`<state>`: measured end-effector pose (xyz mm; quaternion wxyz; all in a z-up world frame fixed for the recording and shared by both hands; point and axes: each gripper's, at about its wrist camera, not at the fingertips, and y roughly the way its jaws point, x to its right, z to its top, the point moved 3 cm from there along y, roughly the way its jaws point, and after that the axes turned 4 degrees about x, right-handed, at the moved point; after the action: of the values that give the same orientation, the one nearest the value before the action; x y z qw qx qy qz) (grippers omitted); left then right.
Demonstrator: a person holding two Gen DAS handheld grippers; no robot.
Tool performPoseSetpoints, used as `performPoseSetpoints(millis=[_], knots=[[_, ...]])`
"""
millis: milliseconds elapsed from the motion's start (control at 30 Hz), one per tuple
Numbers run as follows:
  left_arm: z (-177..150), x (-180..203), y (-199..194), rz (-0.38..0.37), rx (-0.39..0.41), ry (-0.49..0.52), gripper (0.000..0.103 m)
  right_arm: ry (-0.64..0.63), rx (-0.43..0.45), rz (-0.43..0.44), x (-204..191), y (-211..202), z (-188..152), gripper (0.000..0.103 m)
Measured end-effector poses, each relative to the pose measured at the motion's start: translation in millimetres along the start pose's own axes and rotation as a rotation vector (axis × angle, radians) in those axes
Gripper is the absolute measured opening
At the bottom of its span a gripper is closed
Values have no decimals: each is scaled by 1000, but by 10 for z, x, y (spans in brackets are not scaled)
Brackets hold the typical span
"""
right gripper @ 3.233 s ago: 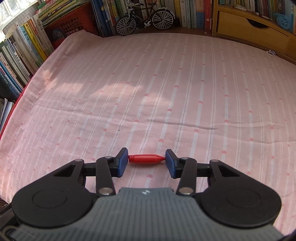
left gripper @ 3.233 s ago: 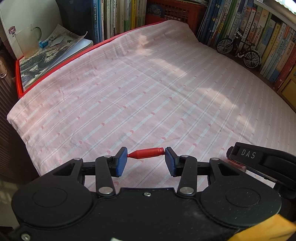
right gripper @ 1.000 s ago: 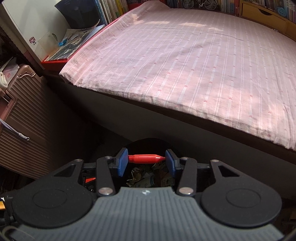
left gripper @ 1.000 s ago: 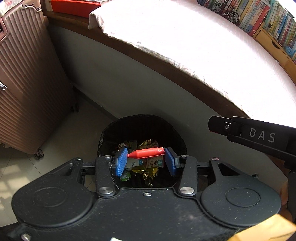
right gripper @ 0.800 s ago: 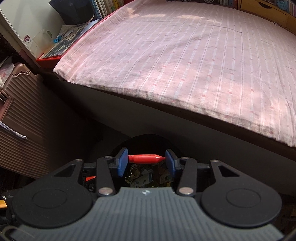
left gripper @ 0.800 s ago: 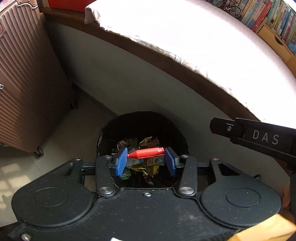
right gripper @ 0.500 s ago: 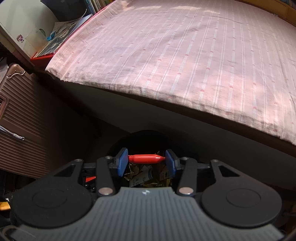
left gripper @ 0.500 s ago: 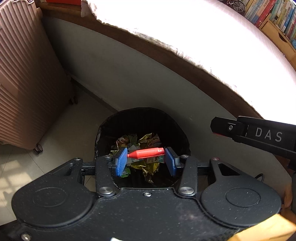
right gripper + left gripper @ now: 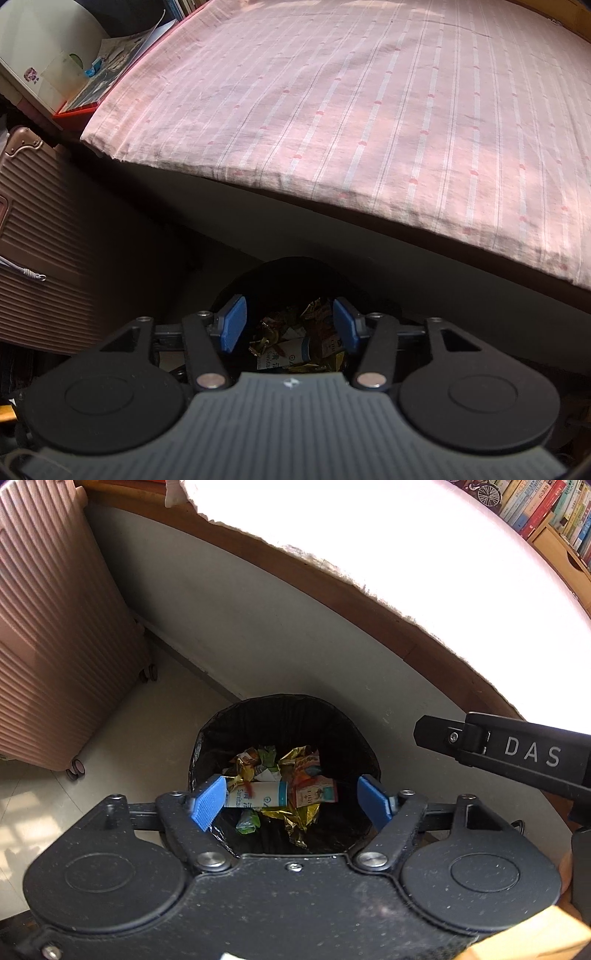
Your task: Collect trash
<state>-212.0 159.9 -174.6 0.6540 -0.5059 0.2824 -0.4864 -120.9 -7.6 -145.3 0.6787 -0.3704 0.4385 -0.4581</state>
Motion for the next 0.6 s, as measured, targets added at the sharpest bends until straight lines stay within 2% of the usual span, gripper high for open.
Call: performPoseSetpoints(millis=[367,600], knots=[[31,16,91,3,-45,2,84,9,2,-16,40,12,18,72],[9,11,97,-22,-37,-6,88,8,1,-22,44,18,10,75]])
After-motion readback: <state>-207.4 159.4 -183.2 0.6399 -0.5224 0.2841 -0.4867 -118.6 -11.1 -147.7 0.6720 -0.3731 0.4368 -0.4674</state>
